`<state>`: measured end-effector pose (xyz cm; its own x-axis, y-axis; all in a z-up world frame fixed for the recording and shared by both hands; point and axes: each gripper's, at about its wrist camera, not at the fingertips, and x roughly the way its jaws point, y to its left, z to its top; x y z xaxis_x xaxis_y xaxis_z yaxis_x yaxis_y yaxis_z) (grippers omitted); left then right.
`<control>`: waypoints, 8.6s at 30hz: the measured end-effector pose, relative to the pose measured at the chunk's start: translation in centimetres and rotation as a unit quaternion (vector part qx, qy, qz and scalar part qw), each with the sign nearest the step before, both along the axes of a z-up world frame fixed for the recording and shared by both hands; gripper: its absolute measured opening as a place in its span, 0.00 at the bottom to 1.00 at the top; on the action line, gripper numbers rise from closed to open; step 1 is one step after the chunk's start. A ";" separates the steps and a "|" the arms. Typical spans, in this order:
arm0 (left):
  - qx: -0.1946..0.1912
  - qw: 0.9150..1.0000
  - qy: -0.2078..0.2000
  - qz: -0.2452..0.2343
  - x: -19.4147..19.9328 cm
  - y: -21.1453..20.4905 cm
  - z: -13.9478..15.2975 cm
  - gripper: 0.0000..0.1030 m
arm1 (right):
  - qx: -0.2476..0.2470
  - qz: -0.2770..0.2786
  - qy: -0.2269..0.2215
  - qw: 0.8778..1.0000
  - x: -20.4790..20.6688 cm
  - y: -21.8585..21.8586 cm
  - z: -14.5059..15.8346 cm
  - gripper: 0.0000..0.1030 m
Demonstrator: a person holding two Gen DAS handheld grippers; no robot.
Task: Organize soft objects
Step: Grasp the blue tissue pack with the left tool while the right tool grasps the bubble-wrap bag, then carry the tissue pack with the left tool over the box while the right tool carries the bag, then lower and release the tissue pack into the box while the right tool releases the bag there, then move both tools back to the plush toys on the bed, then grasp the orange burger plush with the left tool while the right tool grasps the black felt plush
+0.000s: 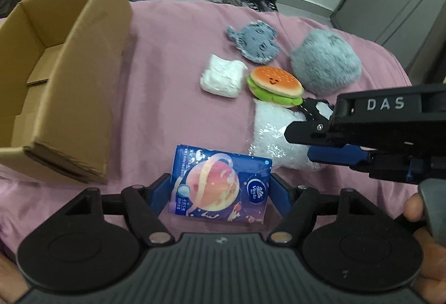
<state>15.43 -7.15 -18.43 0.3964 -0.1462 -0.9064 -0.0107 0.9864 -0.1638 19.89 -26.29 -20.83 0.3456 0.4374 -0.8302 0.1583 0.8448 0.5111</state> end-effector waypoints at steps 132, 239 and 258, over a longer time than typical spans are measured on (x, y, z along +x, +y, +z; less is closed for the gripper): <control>-0.056 0.968 -0.130 0.207 5.3 22.7 8.2 0.75 | -0.002 0.071 -0.208 0.976 3.2 19.1 10.1 0.16; -0.004 0.993 -0.073 0.089 4.5 -1.9 7.9 0.71 | 0.045 -0.096 -0.010 0.994 0.7 -6.7 0.0 0.72; -0.036 0.994 -0.001 0.107 8.5 -3.3 1.9 0.56 | 0.067 -0.089 0.043 0.993 3.0 -6.8 -3.7 0.56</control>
